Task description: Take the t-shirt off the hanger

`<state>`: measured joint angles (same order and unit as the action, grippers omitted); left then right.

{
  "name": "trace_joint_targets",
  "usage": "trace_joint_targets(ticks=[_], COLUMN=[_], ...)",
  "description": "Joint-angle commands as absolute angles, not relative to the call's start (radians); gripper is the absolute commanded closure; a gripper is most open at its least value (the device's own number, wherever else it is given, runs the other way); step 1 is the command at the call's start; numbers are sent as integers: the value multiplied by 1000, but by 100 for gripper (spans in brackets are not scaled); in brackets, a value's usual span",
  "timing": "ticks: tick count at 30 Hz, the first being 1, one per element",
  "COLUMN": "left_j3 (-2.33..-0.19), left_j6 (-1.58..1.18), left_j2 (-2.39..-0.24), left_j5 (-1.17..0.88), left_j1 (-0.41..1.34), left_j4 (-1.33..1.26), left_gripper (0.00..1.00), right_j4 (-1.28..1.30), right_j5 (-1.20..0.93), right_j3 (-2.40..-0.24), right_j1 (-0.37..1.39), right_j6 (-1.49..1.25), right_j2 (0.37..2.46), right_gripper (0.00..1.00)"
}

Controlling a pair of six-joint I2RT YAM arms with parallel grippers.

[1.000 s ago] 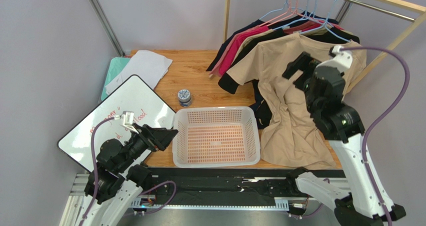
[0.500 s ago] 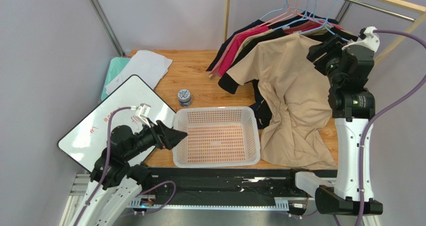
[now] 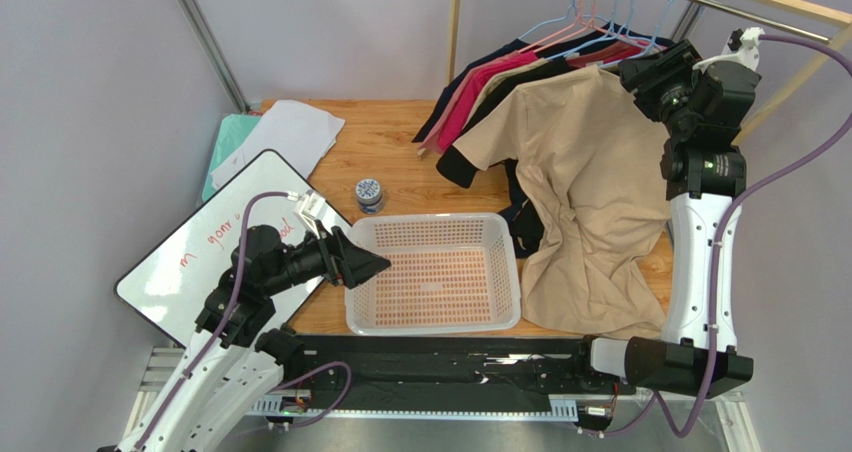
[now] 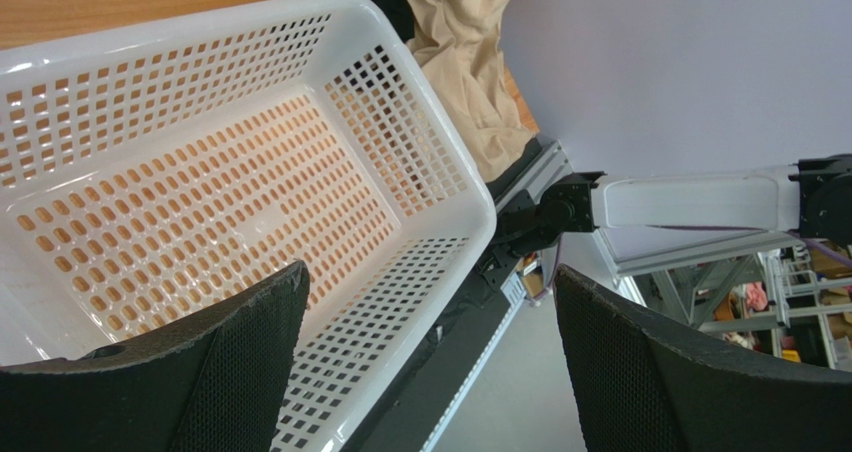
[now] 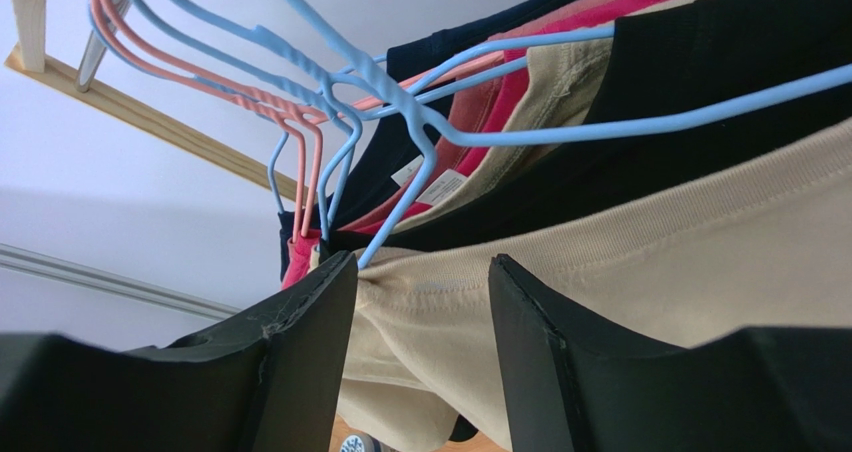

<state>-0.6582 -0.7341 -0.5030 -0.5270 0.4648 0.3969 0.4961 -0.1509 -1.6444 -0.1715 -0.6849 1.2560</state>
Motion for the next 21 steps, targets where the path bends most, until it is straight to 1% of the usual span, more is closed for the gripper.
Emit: trace_joint_targets(ticks=[1,4,10,11,12,13,16,21], left_j3=[-718,-721,-719,-719,-719,-716,-712,-712], left_j6=[-693,-693,-698,-701,-703,-706,-713,-719], left_j2=[-522,-528,-534,-532,-526,-522,-503,-488], left_j5=[-552,-548,-543,-543,-542,-541,-540,-535], left_j1=[466,466,466,466,466,466,466,466], left_j4=[350,348,351,353,354,356,364,376], left_gripper=[5,5,5,5,5,5,5,5], right_j4=[388,383,339,328,325,325,334,285], right_j5=[-198,-227,-206,-207,-212,-216,-216,-186], right_j3=[-1727,-1753,-1698,-1694,-1692,-1693,-1690,-1635], right_j1=[-176,-176,-176,-175,-176,-176,-176,-176], right_j6=[-722,-741,-778,-776,-775,-773,-758,-759], right_j2=[1304,1347,1354,1355,1358,1359,1353,1299], right_gripper=[46,67,66,67,72,81,99,100])
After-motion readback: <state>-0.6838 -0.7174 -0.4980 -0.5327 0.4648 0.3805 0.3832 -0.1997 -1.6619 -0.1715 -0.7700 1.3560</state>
